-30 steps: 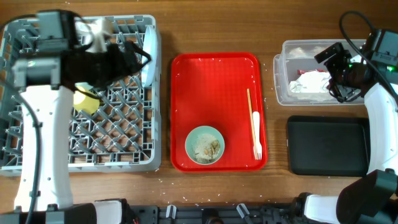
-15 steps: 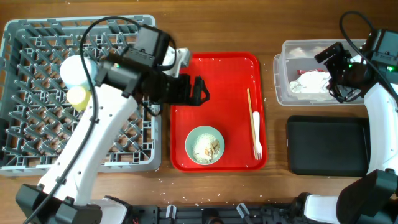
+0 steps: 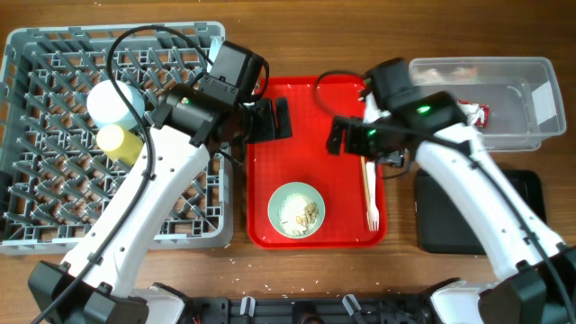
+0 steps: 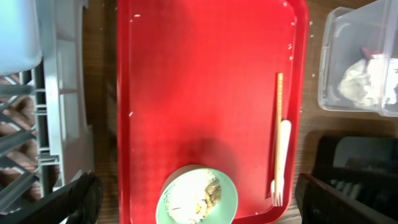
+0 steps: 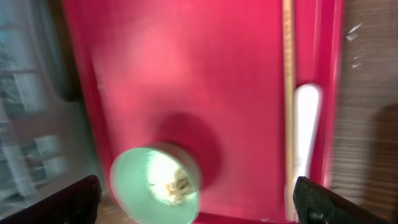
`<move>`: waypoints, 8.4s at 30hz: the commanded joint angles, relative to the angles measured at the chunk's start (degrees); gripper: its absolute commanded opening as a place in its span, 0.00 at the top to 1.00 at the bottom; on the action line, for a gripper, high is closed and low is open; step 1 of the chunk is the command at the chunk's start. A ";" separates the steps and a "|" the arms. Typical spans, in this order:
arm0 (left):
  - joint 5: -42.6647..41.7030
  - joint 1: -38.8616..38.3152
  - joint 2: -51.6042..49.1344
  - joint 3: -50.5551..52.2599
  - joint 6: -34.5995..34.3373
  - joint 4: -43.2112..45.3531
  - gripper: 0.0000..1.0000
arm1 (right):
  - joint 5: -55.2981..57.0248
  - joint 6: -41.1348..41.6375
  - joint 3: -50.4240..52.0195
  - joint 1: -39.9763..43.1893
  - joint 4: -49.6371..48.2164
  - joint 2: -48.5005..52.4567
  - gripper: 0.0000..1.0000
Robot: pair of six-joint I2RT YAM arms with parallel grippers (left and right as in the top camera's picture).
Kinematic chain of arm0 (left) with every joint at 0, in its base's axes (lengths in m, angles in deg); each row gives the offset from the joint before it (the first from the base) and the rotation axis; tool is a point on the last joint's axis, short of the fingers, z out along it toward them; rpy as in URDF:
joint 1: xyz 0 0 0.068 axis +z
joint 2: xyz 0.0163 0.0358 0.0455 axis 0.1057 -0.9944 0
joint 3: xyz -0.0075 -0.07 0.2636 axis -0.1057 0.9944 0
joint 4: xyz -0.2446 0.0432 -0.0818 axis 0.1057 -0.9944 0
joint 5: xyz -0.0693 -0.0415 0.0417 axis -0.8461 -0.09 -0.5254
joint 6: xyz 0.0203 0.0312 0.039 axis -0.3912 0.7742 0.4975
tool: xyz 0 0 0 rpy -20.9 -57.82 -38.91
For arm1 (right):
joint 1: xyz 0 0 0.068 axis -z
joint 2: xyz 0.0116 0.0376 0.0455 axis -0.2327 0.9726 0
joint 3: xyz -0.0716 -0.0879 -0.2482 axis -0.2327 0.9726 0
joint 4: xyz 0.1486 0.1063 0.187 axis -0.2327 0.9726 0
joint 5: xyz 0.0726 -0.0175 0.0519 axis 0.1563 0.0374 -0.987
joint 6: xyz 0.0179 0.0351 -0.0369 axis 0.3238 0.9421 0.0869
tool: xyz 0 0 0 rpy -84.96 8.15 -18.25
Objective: Sort waste into correct bins and load items into the dishwasher rack
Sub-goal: 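Grasp the wooden chopstick on the tray with the right gripper, then carry the chopstick over the dish rack and release it, then move the right gripper down to the white fork on the table, then grasp the white plastic fork with the right gripper, then carry the fork to the dish rack and drop it in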
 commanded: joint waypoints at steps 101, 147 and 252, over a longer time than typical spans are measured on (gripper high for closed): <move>3.08 55.08 2.25 0.42 -4.00 -17.09 0.00 | -3.72 17.35 -12.92 -28.57 -43.52 15.15 0.96; 3.08 55.08 2.25 0.46 -3.98 -18.51 0.00 | 0.98 60.59 32.87 -3.63 4.52 -23.71 0.00; 3.10 55.08 2.25 0.46 -3.98 -17.27 0.00 | -11.45 15.08 6.16 -21.24 -68.32 8.24 0.96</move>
